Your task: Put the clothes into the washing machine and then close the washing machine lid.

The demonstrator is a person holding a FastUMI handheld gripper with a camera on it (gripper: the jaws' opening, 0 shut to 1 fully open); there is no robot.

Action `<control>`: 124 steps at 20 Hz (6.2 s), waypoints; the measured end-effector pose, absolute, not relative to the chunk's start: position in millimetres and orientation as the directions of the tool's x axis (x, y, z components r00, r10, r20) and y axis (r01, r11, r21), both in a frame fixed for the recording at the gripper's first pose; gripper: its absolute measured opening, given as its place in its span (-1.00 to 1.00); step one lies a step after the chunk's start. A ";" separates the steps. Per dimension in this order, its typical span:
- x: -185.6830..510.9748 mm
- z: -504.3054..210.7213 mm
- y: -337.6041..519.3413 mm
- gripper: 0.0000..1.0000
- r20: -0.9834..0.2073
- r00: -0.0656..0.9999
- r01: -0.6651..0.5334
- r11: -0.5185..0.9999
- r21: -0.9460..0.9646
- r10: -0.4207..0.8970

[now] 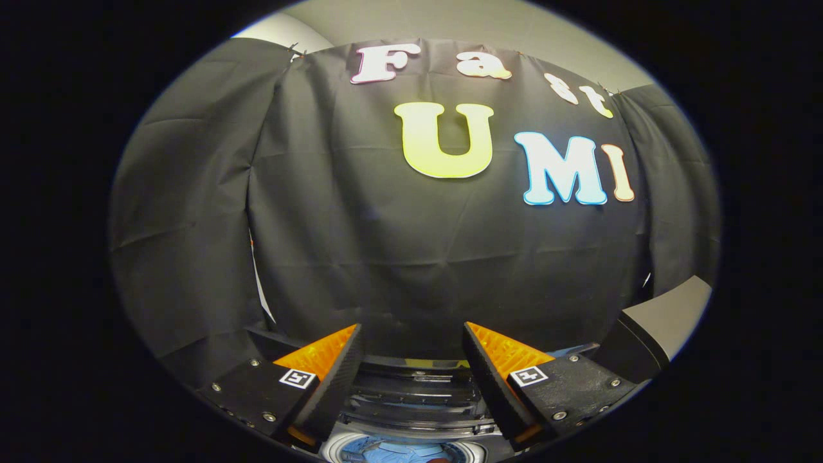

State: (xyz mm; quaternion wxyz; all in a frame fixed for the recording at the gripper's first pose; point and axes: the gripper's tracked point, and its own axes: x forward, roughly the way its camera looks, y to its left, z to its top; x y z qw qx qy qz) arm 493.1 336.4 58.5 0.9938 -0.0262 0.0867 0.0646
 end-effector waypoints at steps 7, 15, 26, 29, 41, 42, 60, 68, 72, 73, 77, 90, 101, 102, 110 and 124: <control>514.3 37.4 337.8 0.91 -0.262 0.961 -0.099 0.995 -0.016 0.091; 499.7 39.6 338.7 0.92 -0.205 0.972 -0.117 0.993 -0.015 0.111; 478.5 40.6 335.0 0.92 -0.143 0.982 -0.127 0.992 -0.003 0.125; 476.7 38.1 334.7 0.88 -0.192 0.972 -0.137 0.991 0.003 0.135; 441.0 33.2 334.4 0.88 -0.256 0.954 -0.162 0.987 0.004 0.158; 438.0 33.3 334.6 0.88 -0.263 0.951 -0.168 0.986 0.006 0.164; 367.7 14.5 342.1 0.83 -0.264 0.939 -0.228 0.974 0.002 0.221; 346.4 4.6 341.2 0.80 -0.271 0.931 -0.262 0.965 -0.030 0.244; 337.9 3.6 342.0 0.80 -0.264 0.930 -0.274 0.961 -0.034 0.256; 336.0 3.9 342.9 0.80 -0.262 0.930 -0.277 0.960 -0.039 0.258; 326.4 12.2 345.9 0.80 -0.233 0.934 -0.286 0.958 -0.037 0.270; 281.7 95.7 260.6 0.86 -0.055 0.987 -0.157 0.986 -0.056 0.154; 204.6 158.0 93.9 0.86 0.015 0.996 -0.089 0.993 -0.072 0.090; 195.3 165.5 79.0 0.86 0.029 0.996 -0.078 0.995 -0.062 0.080; 112.3 184.2 -25.9 0.86 0.046 0.999 -0.003 0.999 -0.035 0.005; 3.0 178.6 -138.6 0.86 0.063 0.997 0.045 0.999 -0.019 -0.043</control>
